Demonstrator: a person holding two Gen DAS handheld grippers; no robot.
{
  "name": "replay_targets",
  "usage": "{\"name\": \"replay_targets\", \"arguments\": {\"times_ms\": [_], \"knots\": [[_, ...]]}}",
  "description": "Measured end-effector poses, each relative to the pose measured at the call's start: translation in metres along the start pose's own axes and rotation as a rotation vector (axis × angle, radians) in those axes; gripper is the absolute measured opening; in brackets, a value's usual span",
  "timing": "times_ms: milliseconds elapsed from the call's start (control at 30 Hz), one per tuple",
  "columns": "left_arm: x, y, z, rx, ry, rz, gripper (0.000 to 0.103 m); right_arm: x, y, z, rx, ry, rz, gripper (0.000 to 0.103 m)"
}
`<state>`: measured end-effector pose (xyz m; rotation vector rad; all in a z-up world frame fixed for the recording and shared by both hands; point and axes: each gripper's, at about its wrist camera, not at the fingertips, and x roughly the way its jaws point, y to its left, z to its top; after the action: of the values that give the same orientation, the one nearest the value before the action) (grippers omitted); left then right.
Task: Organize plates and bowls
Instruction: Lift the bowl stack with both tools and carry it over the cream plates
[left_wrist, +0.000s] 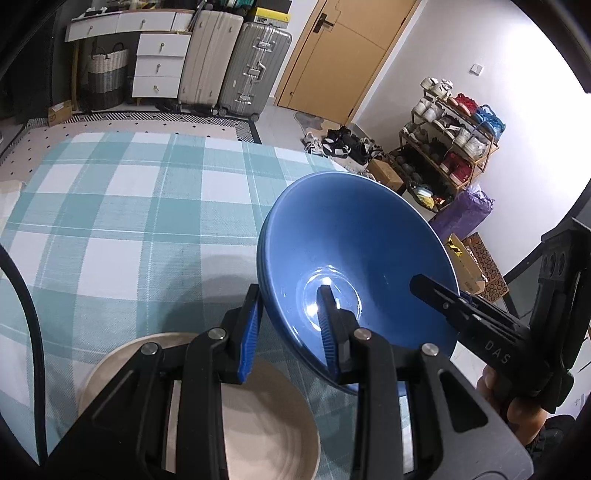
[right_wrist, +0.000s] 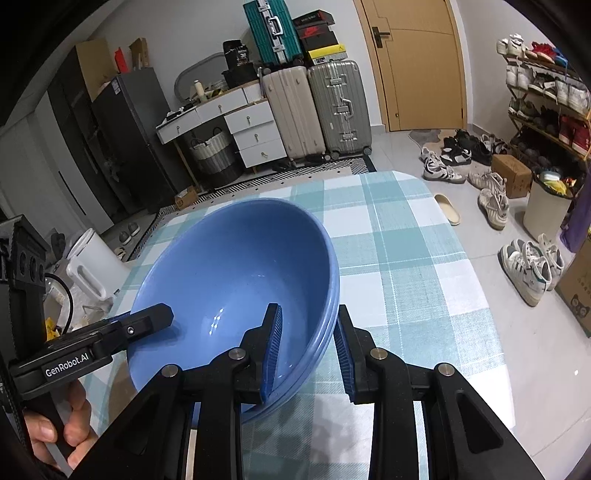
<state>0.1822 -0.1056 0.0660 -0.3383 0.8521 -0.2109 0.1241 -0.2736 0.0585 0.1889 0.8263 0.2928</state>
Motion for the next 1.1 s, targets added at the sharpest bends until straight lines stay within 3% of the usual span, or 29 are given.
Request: {"name": "replay_targets", "arguments": {"times_ms": [700,1100], "knots": [[-0.104,0.011,-0.043,-0.021,-0.068,0.043,0.027,-0.046,0.061,-0.025,-0.059,-0.034,0.049,0.029],[-0.143,0.033,-0.075,-0.033,-0.09,0.104,0.027,-0.046,0.096,-0.049,-0.087,-0.033,0.098,0.029]]}}
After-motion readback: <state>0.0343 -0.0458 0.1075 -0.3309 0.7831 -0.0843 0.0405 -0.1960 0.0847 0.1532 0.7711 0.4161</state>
